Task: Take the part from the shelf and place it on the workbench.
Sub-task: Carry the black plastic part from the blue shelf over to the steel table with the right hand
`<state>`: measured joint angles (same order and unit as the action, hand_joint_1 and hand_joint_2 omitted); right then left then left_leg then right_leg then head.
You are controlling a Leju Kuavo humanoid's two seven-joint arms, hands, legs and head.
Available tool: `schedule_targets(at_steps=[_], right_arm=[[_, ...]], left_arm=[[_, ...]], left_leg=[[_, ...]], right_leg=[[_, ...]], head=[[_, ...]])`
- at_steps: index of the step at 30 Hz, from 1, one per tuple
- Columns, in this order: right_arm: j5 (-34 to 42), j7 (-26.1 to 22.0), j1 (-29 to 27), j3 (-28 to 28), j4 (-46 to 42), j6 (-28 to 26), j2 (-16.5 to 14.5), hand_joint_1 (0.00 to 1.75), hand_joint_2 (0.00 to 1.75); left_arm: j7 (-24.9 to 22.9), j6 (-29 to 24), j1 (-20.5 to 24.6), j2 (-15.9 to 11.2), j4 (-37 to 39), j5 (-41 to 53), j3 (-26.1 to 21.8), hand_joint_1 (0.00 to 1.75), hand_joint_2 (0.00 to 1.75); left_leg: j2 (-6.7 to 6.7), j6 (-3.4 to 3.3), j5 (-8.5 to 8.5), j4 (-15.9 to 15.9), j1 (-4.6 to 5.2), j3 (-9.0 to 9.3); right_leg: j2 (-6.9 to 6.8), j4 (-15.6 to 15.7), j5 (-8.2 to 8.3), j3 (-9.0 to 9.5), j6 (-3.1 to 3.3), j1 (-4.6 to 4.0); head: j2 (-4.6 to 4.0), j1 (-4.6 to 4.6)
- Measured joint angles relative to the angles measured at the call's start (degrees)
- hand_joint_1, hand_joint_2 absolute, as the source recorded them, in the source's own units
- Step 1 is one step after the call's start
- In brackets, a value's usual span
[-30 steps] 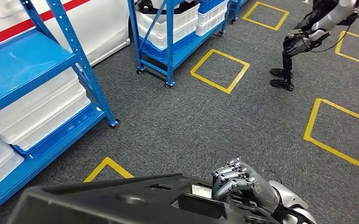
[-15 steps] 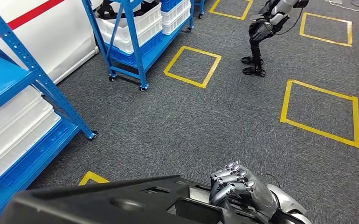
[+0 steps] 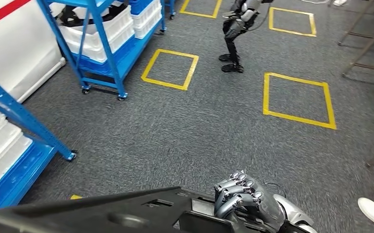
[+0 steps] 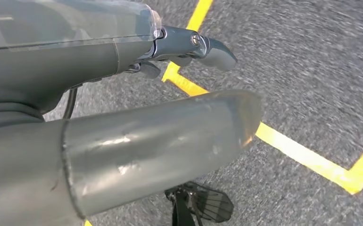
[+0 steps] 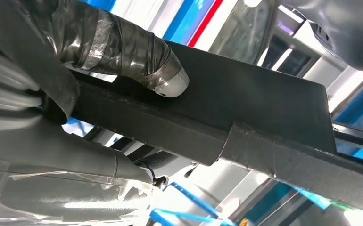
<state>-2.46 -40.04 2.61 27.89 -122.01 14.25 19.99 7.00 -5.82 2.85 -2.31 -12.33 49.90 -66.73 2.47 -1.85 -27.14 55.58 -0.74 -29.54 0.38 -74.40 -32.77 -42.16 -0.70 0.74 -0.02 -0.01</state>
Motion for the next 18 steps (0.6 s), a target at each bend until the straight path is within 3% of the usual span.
schedule_targets(at_steps=[1, 3, 5, 6, 8, 9, 11, 12, 14, 15, 16, 18], right_arm=[[-0.02, 0.0, -0.09, 0.07, 0.0, 0.01, 0.01, 1.75, 1.75], [-0.04, 0.0, -0.16, 0.2, -0.01, 0.02, 0.02, 1.75, 1.75], [-0.03, 0.01, -0.17, 0.3, -0.03, 0.08, 0.03, 1.75, 1.75], [0.0, 0.03, -0.18, 0.33, -0.04, 0.17, 0.09, 1.75, 1.75], [0.08, 0.13, -0.19, 0.37, -0.12, 0.52, 0.34, 1.75, 1.75], [0.14, 0.25, -0.15, 0.38, -0.23, 0.79, 0.49, 1.75, 1.75], [0.39, 0.8, 0.24, 0.39, -0.45, 1.42, 0.72, 1.75, 1.75], [0.58, 1.12, 0.45, 0.4, -0.5, 1.75, 0.76, 1.75, 1.75], [0.85, 1.75, 0.7, 0.44, -0.5, 2.24, 0.84, 1.75, 1.75], [0.92, 1.95, 0.76, 0.47, -0.5, 2.38, 0.86, 1.75, 1.75], [0.95, 2.12, 0.9, 0.49, -0.5, 2.45, 0.88, 1.75, 1.75], [0.97, 2.39, 1.29, 0.53, -0.5, 2.53, 0.91, 1.75, 1.75]], left_arm=[[-0.03, -0.01, 0.04, 0.02, 0.0, 0.04, 0.0, 0.0, 0.0], [-0.01, 0.06, 0.16, 0.16, 0.0, 0.27, 0.01, 0.0, 0.0], [0.19, 0.21, 0.31, 0.43, 0.0, 0.48, 0.02, 0.0, 0.0], [0.28, 0.29, 0.4, 0.63, 0.01, 0.5, 0.02, 0.0, 0.0], [0.32, 0.41, 0.7, 1.14, 0.02, 0.5, 0.02, 0.0, 0.0], [0.31, 0.5, 0.87, 1.42, 0.02, 0.51, 0.03, 0.0, 0.0], [0.28, 0.62, 1.06, 1.92, 0.02, 0.52, 0.04, 0.0, 0.0], [0.27, 0.65, 1.0, 2.12, 0.02, 0.52, 0.04, 0.0, 0.0], [0.23, 0.65, 0.68, 2.49, 0.02, 0.5, 0.04, 0.0, 0.0], [0.22, 0.66, 0.55, 2.65, 0.02, 0.48, 0.04, 0.0, 0.0], [0.22, 0.69, 0.51, 2.86, 0.02, 0.48, 0.04, 0.0, 0.0], [0.26, 0.77, 0.58, 3.18, 0.02, 0.48, 0.04, 0.0, 0.0]], left_leg=[[0.7, 0.09, -0.14, 0.01, 0.01, 0.13], [2.06, 0.4, -0.53, 0.02, 0.04, 0.67], [3.06, 0.99, -1.0, 0.07, 0.17, 1.11], [3.53, 1.33, -1.17, 0.04, 0.21, 1.27], [4.37, 1.99, -1.37, -0.11, 0.17, 1.62], [3.96, 2.29, -1.73, 0.15, 0.1, 1.69], [1.27, 2.71, -4.2, 3.73, -0.11, 0.27], [-0.4, 2.8, -6.15, 7.34, -0.22, -1.44], [-1.86, 2.94, -8.95, 14.81, -0.29, -5.34], [-2.05, 2.99, -8.99, 16.66, -0.3, -6.51], [-2.14, 2.98, -7.68, 16.03, -0.31, -6.56], [-3.07, 2.84, -3.4, 9.7, -0.44, -4.17]], right_leg=[[-0.25, 1.67, 1.33, 0.93, -0.04, 0.08], [-1.9, 9.84, 4.99, 5.45, 0.18, -0.03], [-3.53, 15.82, 6.65, 8.73, 0.76, -0.58], [-3.75, 16.74, 6.6, 9.13, 1.06, -0.87], [-2.48, 16.91, 6.73, 9.05, 1.64, -1.0], [-1.92, 17.19, 6.9, 9.16, 1.97, -0.87], [-0.84, 17.7, 7.26, 9.39, 2.66, -0.54], [-0.29, 17.76, 7.33, 9.39, 2.85, -0.52], [1.05, 17.68, 7.31, 9.33, 3.0, -0.61], [1.74, 17.64, 7.3, 9.37, 3.0, -0.64], [2.51, 17.58, 7.28, 9.44, 2.97, -0.64], [3.92, 17.42, 7.17, 9.64, 2.78, -0.56]], head=[[0.0, -0.01], [0.0, -0.01], [0.01, -0.01], [0.01, -0.02], [0.01, -0.01], [0.01, 0.0], [0.01, -0.02], [0.01, -0.02], [0.01, -0.03], [0.01, -0.04], [0.01, -0.04], [0.0, -0.04]])
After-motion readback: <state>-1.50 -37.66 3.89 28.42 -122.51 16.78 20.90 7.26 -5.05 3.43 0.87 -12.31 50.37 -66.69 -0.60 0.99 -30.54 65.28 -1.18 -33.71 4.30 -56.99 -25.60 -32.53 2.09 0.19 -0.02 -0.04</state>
